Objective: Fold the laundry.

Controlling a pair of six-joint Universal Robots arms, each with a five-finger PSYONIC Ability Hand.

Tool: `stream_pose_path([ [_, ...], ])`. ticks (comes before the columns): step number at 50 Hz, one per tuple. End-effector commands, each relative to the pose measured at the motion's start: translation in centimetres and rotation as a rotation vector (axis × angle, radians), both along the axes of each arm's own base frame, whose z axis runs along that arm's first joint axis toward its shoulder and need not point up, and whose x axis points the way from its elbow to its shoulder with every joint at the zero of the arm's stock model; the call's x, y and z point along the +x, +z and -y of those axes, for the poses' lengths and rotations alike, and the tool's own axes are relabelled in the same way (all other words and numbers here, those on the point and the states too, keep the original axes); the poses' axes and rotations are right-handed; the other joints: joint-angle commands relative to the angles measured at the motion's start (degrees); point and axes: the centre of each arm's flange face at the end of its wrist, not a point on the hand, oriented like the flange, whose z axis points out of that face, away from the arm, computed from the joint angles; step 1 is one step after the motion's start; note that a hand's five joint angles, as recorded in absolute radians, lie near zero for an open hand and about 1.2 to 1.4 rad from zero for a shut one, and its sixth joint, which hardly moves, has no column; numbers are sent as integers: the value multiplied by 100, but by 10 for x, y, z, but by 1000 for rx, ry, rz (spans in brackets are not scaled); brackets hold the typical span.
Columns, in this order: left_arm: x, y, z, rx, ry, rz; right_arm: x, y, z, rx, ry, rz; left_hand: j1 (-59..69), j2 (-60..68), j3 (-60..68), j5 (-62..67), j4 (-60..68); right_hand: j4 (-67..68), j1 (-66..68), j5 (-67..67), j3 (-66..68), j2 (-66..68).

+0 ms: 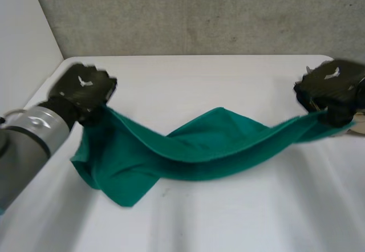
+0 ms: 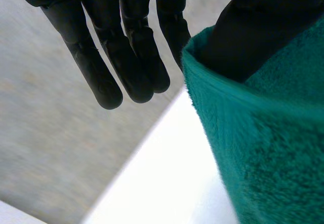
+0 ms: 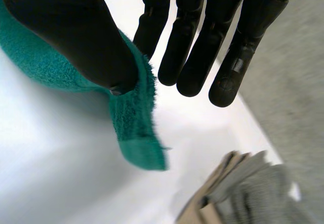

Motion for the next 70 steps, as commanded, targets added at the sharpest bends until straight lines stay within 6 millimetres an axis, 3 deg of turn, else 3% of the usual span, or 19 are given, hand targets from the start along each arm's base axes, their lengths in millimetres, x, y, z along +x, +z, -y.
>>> stream_pose_path([
  [1, -11, -60, 42, 166, 8, 60, 18, -67, 20, 178, 11, -99, 1441, 1122, 1150, 1388, 1107, 1180, 2287, 1287, 1212, 1235],
  [4, -12, -71, 65, 181, 27, 61, 30, -90, 35, 200, 1, -116, 1441, 1122, 1150, 1388, 1107, 1180, 2287, 1287, 1212, 1235],
  [9, -13, -78, 72, 198, 31, 68, 32, -117, 54, 253, -70, -41, 1441, 1122, 1150, 1388, 1107, 1180, 2287, 1287, 1212, 1235],
  [14, -15, -79, 70, 206, 27, 61, 33, -120, 55, 280, -103, 22, 1441, 1122, 1150, 1388, 1107, 903, 2010, 1010, 935, 958],
  [16, -16, -79, 69, 205, 23, 60, 33, -121, 55, 282, -105, 35, 1441, 1122, 1150, 1388, 1107, 81, 1188, 188, 113, 136],
  [17, -16, -79, 68, 206, 23, 60, 34, -121, 55, 282, -104, 40, 1441, 1122, 1150, 1388, 1107, -1089, 17, -982, -1058, -1035],
  [19, -16, -80, 67, 211, 22, 64, 34, -123, 54, 285, -108, 37, 1441, 1122, 1150, 1388, 1107, -1671, -564, -1564, -1639, -1616],
  [31, -9, -71, 52, 208, 23, 72, 31, -125, 43, 303, -90, -8, 1441, 1122, 1150, 1388, 1107, -2127, -1021, -2020, -2096, -2073],
  [50, -2, -75, 37, 238, 27, 82, 25, -152, 54, 255, -116, -158, 1441, 1122, 1150, 1388, 1107, -1842, -736, -1735, -1811, -1788],
  [54, -2, -76, 37, 240, 26, 82, 26, -154, 52, 260, -109, -158, 1441, 1122, 1150, 1388, 1107, 1173, 2279, 1280, 1205, 1228],
  [60, -3, -79, 43, 232, 30, 82, 29, -147, 57, 220, -87, -138, 1441, 1122, 1150, 1388, 1107, 1180, 2287, 1287, 1212, 1235],
  [63, -4, -80, 53, 216, 32, 79, 35, -132, 74, 111, -82, -106, 1441, 1122, 1150, 1388, 1107, 1180, 2287, 1287, 1212, 1235],
  [67, -11, -61, 92, 73, 46, 60, 51, -103, 104, -101, -83, -32, 1441, 1122, 1150, 1388, 1107, 1180, 2287, 1287, 1212, 1235],
  [68, -13, -47, 108, -2, 58, 38, 55, -95, 110, -154, -83, -14, 1441, 1122, 1150, 1388, 1107, 1180, 2287, 1287, 1212, 1235],
  [70, -14, -27, 124, -97, 82, 10, 64, -62, 130, -324, -104, 63, 1441, 1122, 1150, 1388, 1107, 1180, 2287, 1287, 1212, 1235],
])
